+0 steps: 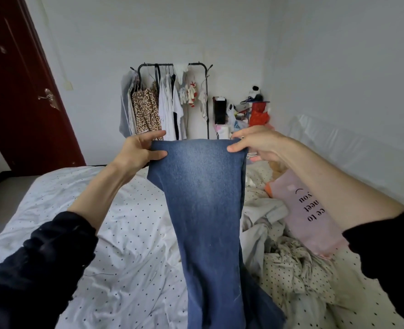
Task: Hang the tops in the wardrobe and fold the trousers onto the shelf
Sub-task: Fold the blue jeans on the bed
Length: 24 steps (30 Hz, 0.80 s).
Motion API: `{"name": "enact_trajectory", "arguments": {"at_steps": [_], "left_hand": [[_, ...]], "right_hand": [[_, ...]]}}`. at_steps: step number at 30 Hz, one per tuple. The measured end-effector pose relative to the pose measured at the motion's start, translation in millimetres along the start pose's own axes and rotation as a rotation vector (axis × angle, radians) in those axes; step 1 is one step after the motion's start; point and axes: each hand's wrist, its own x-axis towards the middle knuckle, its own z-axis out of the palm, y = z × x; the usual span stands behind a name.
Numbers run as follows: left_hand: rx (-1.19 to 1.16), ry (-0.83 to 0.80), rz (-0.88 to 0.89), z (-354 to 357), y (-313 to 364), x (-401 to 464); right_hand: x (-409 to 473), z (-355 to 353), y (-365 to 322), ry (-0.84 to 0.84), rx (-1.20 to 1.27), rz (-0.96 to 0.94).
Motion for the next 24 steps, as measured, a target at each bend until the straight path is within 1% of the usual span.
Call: {"name": "enact_trajectory", "arguments": {"at_steps": [2, 4, 5, 8, 12, 14, 16, 21, 24], "left_hand": [[0.171, -0.018, -0.02, -2, -2, 1], [0.44, -0.013, 0.005, -2, -5, 1], [0.563, -0.011, 0.026, -2, -9, 0], [0.796, 0.005, 0.045, -6, -20, -3], [1.027, 0.11, 0.036, -15, -23, -13], [1.052, 0.191, 0.036, -29, -17, -18], [1.002, 0.27, 0.039, -50, -11, -21], [0.947, 0.466, 0.02, -103, 5, -6], [0.93, 0.587, 0.064, -131, 22, 12]], "right_hand": [[-1, 3, 1, -0.005, -0.232, -0.086], [0, 9, 1, -0.008, -0.458, -0.167], [1, 13, 1, -0.023, -0.533, -0.183], [3, 24, 3, -0.067, -0.645, -0.204], [9, 44, 3, -0.074, -0.786, -0.321], [12, 55, -12, -0.074, -0.823, -0.403], [16, 66, -33, -0.043, -0.828, -0.492], [42, 92, -95, -0.003, -0.633, -0.605], [68, 105, -134, 0.031, -0.553, -0.653]]}}
